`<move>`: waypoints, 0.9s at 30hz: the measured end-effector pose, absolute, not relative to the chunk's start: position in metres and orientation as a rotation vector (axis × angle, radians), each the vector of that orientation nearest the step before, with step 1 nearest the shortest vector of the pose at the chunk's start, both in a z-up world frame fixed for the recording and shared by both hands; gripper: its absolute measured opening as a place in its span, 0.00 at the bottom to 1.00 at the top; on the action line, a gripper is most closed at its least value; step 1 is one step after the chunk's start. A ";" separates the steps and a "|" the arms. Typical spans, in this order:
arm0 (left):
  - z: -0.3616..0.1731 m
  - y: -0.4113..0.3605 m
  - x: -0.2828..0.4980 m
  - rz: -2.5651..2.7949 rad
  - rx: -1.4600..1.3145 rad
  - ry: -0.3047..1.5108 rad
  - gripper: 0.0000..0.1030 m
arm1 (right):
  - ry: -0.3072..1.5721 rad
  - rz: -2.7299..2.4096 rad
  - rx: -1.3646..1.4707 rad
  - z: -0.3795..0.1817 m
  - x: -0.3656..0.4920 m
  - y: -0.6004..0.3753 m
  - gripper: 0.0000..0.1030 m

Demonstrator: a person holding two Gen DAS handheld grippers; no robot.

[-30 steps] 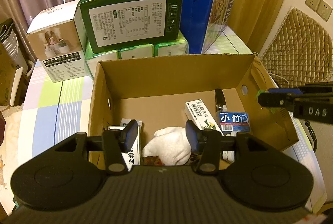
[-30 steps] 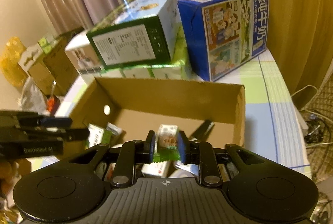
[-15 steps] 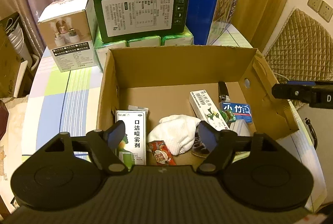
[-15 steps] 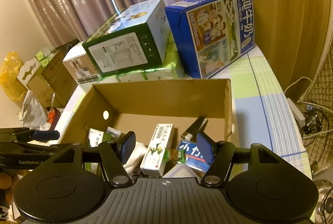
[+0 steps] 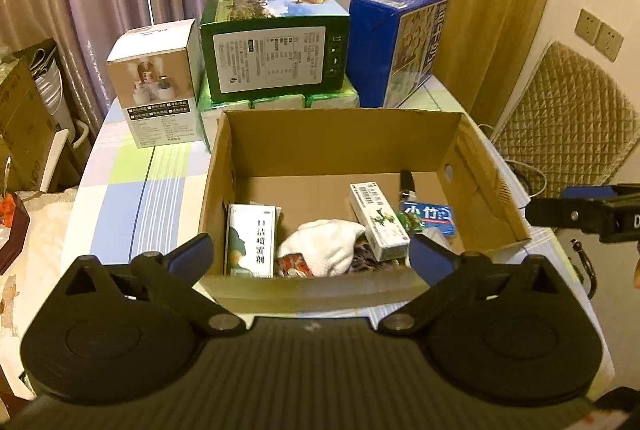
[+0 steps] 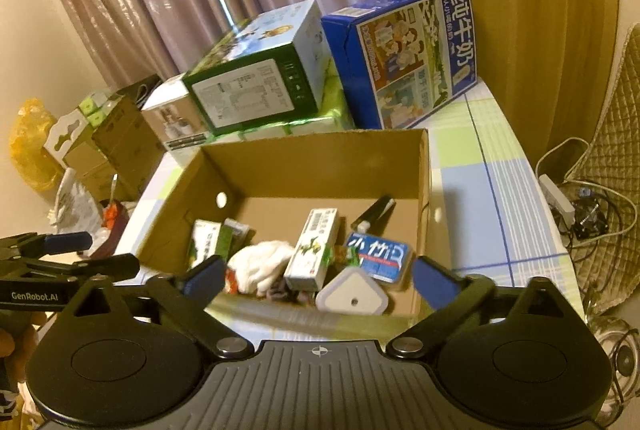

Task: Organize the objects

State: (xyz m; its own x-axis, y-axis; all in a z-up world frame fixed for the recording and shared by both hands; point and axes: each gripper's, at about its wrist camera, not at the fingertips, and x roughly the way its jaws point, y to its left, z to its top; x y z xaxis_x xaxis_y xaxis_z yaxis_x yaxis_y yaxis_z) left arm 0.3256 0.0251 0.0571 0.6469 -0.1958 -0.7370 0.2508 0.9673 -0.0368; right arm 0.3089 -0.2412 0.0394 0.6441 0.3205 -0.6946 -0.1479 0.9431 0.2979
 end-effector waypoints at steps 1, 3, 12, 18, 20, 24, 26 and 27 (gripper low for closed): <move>0.059 0.026 0.319 -0.252 0.064 0.827 0.99 | 0.829 0.273 0.217 0.041 0.304 -0.241 0.98; 0.063 0.028 0.306 -0.238 0.059 0.816 0.99 | 0.825 0.268 0.211 0.046 0.292 -0.241 0.98; 0.081 0.034 0.247 -0.203 0.026 0.790 0.99 | 0.815 0.252 0.184 0.064 0.237 -0.239 0.98; 0.092 0.035 0.200 -0.187 0.011 0.770 0.99 | 0.796 0.224 0.177 0.075 0.197 -0.238 0.98; 0.094 0.036 0.187 -0.175 0.010 0.763 0.99 | 0.788 0.204 0.165 0.077 0.184 -0.239 0.98; 0.095 0.040 0.160 -0.159 -0.012 0.757 0.99 | 0.775 0.188 0.160 0.079 0.156 -0.240 0.98; 0.096 0.043 0.149 -0.153 -0.032 0.755 0.99 | 0.771 0.179 0.157 0.079 0.145 -0.240 0.98; 0.096 0.044 0.144 -0.148 -0.037 0.754 0.99 | 0.771 0.174 0.154 0.079 0.139 -0.239 0.98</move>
State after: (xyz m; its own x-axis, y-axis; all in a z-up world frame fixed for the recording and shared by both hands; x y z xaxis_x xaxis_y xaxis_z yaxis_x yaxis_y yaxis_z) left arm 0.1439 0.0443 0.0964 0.7189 -0.1471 -0.6794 0.1204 0.9889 -0.0867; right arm 0.1387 -0.2393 0.0788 0.7044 0.2122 -0.6774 -0.1001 0.9744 0.2012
